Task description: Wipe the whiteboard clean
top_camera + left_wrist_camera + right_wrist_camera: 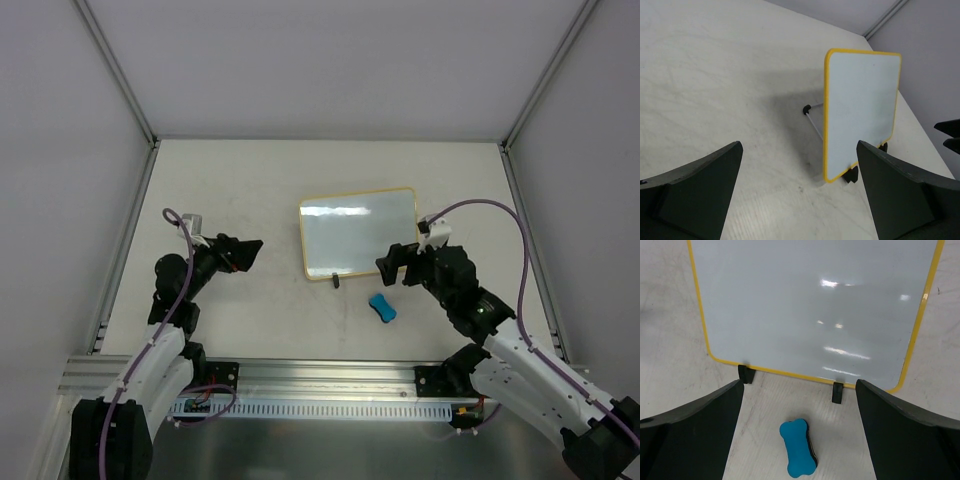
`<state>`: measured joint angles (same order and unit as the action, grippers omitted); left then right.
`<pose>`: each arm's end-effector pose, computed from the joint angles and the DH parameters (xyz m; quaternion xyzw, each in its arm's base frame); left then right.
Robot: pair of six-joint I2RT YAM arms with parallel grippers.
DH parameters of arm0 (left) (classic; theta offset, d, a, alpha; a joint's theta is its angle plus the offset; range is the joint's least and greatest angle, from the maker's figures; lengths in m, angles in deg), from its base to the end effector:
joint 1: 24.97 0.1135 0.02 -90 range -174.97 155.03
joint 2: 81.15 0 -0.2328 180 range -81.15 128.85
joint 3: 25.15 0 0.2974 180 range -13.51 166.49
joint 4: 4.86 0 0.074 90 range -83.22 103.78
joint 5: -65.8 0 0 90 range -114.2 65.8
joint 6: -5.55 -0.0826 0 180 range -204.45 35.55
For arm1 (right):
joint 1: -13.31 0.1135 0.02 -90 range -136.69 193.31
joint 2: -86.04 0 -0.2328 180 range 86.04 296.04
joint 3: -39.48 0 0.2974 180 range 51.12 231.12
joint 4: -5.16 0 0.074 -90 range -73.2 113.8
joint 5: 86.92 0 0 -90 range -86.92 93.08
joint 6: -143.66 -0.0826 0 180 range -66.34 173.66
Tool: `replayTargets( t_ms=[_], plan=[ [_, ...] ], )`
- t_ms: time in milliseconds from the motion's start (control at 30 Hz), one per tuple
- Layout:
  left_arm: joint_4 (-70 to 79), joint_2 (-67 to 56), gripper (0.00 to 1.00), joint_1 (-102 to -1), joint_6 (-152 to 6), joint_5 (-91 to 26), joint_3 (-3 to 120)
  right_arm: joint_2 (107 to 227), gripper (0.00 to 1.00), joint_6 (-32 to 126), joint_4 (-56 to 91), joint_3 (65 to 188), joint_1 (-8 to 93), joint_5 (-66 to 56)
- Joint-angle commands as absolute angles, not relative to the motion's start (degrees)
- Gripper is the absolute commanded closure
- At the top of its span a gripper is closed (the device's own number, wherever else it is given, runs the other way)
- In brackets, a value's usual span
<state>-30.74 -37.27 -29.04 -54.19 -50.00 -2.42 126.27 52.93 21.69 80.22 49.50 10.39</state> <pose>0.2742 -0.0555 0.1798 0.0104 0.6803 -0.3561 0.6405 0.2399 0.1625 0.2235 -0.2062 0.7709 0.1418 0.5857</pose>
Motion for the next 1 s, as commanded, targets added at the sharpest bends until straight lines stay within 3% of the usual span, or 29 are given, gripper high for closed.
replayTargets(
  t_ms=[0,300,967],
  plan=[
    [-27.59,-43.33,0.01,-29.27,-54.13,-46.70,-3.40,124.98,0.01,54.18,13.39,78.28,49.09,10.99],
    [-21.52,-48.63,0.01,-29.27,-56.67,-47.93,-5.07,120.33,0.01,54.28,6.09,69.58,49.17,13.01],
    [-17.39,-50.74,0.01,-29.27,-59.58,-44.76,-3.58,119.53,0.01,54.28,5.82,68.78,49.17,12.93]
  ],
)
